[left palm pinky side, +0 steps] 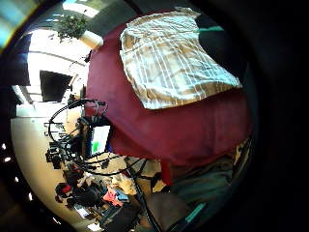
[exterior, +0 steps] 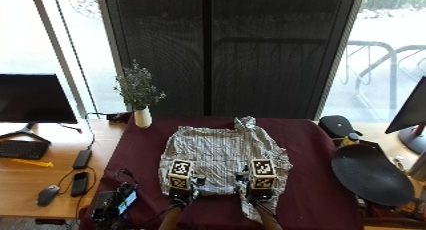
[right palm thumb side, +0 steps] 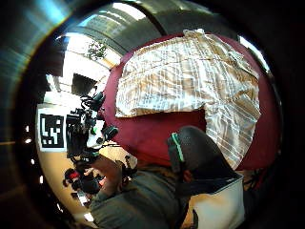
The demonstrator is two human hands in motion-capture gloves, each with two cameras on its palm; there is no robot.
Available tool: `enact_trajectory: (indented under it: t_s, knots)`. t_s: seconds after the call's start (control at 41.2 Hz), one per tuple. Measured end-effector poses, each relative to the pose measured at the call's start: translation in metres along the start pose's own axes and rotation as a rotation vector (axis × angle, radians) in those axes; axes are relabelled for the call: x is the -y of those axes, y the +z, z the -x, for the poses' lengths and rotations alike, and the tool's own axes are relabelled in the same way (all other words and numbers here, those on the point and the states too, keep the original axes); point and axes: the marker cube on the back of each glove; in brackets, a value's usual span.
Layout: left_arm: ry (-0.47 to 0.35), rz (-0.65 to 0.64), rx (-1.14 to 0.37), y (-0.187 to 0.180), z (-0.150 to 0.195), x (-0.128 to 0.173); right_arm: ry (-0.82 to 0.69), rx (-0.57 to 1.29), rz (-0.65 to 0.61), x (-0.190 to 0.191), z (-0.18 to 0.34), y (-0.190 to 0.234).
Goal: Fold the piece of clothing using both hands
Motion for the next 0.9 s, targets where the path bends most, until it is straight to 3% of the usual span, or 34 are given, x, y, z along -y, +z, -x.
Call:
enact_trajectory:
  t_s: [0.218,0.388,0.485,0.606,0.703,0.898]
  knots:
    - [0.000,-0.009,-0.026,0.018,0.001,0.015,0.039,0.031,0.031,0.002,-0.027,0.011]
    - [-0.013,0.050,-0.065,0.058,0.000,0.036,0.075,0.050,0.110,0.019,-0.043,0.060]
    - [-0.009,0.143,-0.066,0.089,0.001,0.047,0.059,0.084,0.227,0.024,-0.041,0.090]
    - [-0.006,0.226,-0.083,0.087,-0.002,0.031,0.059,0.104,0.375,0.029,-0.040,0.125]
    - [-0.027,0.293,-0.118,0.095,0.005,0.025,0.038,0.091,0.410,0.024,-0.039,0.125]
    - [-0.033,0.014,-0.065,0.107,0.018,0.055,0.060,0.080,0.369,0.025,-0.041,0.121]
